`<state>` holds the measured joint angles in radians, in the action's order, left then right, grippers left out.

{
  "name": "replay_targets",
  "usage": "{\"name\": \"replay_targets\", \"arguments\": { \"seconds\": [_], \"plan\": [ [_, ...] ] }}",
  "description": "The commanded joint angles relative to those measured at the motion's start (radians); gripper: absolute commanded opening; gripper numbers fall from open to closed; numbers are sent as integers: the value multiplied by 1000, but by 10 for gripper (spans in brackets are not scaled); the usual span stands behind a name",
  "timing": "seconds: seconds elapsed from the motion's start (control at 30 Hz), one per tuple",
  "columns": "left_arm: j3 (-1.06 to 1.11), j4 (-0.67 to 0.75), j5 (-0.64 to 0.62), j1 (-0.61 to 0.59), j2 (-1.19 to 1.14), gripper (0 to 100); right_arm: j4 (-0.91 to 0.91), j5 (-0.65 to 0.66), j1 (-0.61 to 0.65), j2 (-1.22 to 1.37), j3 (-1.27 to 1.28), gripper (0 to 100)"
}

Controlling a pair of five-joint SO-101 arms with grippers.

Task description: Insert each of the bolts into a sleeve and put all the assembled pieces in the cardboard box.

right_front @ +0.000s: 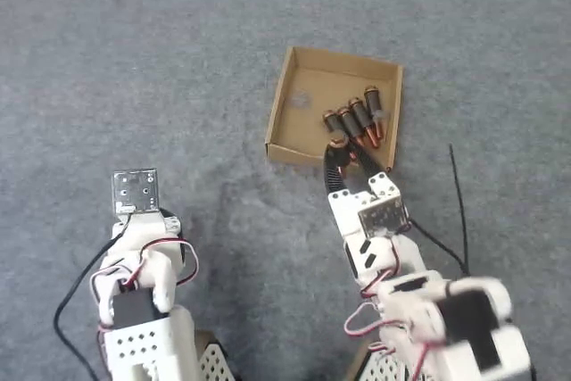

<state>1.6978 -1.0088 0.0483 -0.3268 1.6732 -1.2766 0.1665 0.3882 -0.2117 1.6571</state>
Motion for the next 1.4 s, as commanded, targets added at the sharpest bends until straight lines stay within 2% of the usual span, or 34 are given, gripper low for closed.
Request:
{"name": "replay_targets", "arguments": {
  "seconds": [0.0,0.17,0.4,0.5,0.6,0.83,1.3,1.37],
  "plan": [
    [-5,-6,9,2,5,19,206,11,-30,-219,9,6],
    [-5,-6,9,2,5,19,536,-74,-79,-516,-14,6],
    [-5,-8,9,0,5,19,1256,-124,-160,-872,-207,6],
    [-5,-8,9,0,5,19,1483,-120,-159,-932,-315,6],
    [-5,-8,9,0,5,19,1632,-117,-156,-906,-431,6],
    [-5,-8,9,0,5,19,1801,-115,-163,-590,-755,6],
    [-5,-8,9,0,5,19,1857,-101,-234,328,-1467,12],
    [-5,-8,9,0,5,19,1863,-103,-243,430,-1537,40]
  ]
}}
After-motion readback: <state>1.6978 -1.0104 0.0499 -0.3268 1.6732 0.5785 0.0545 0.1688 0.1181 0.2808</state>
